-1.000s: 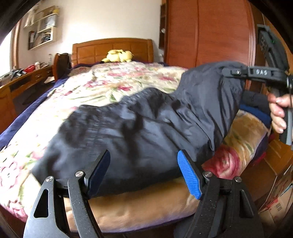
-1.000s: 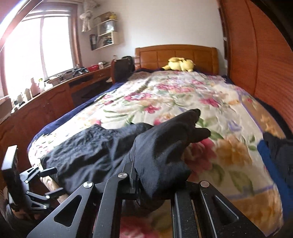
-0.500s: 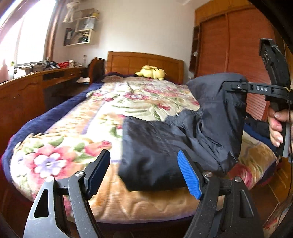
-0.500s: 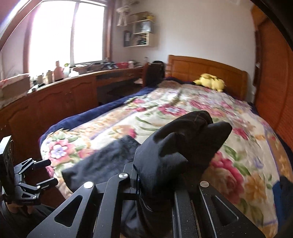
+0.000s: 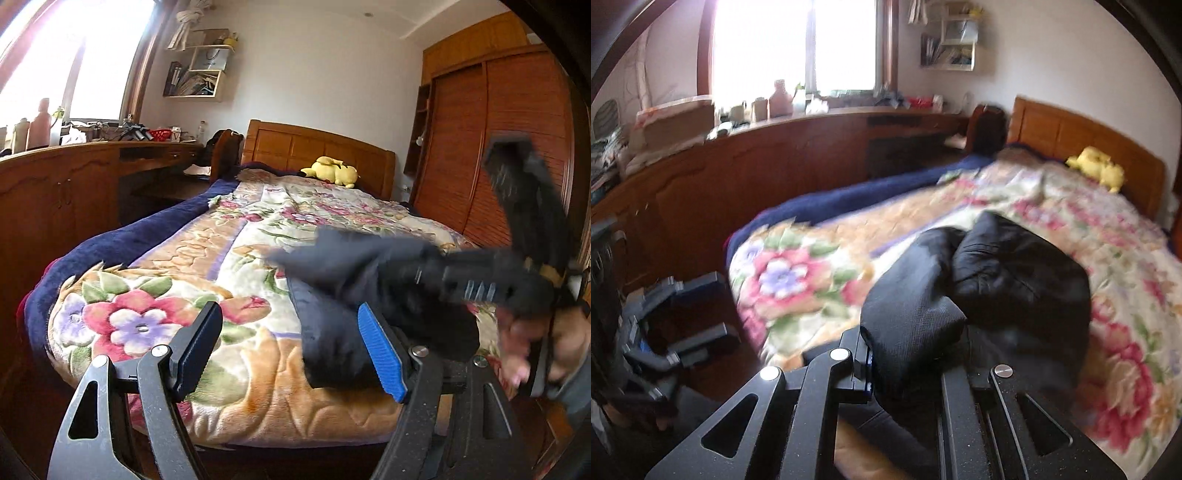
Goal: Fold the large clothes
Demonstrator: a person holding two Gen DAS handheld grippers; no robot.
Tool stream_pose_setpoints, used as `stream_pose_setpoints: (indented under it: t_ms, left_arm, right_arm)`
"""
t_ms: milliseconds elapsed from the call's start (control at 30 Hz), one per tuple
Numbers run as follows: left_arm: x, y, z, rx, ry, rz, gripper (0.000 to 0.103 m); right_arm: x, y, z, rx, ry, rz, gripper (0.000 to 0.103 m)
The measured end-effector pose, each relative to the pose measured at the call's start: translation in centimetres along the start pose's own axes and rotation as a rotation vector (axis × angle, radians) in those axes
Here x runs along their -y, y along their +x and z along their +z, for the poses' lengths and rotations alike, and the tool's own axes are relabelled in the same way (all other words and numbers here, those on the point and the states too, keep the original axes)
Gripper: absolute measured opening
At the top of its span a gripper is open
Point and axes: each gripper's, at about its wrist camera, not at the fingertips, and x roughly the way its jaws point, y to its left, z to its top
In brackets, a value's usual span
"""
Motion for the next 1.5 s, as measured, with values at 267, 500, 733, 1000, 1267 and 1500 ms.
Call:
stream_pose_setpoints:
  t_ms: [267,500,733,1000,1267,1500]
  left_arm:
    - [-0.1,0.2,-0.1,-0.002,-0.002,0.001,0.077]
    - [0.0,0.0,-0.1,0.006,-0.008,-0.002,0.077]
    - [0.7,0.2,-0.1,0.012,0.005,-0.005,0.077]
    - [0.6,0.6,-0.1,0.009,0.013,0.005,0.077]
    - [-0.6,1.9,0.3,0.002,0.005,0.041,0.077]
    - [-0.8,3.1,1.5,0.017,0.051,0.097,0.077]
  right_arm:
    - [2.2,0.5,-0.2,-0.052,0.1,0.103,0.051]
    - [5.5,-3.9,0.1,0.06,0.099,-0.04,0.069]
    - [8.5,1.0,-4.2,-0.091,0.138,-0.087,0.064]
    - [7.7,4.3,-5.0,-0.107,0.102,-0.043,0.063]
    - [9.5,1.3,-3.5,-0.106,0.122,0.029,0.063]
    - [12.1,2.4,0.3,-0.092,0.07,-0.027,0.063]
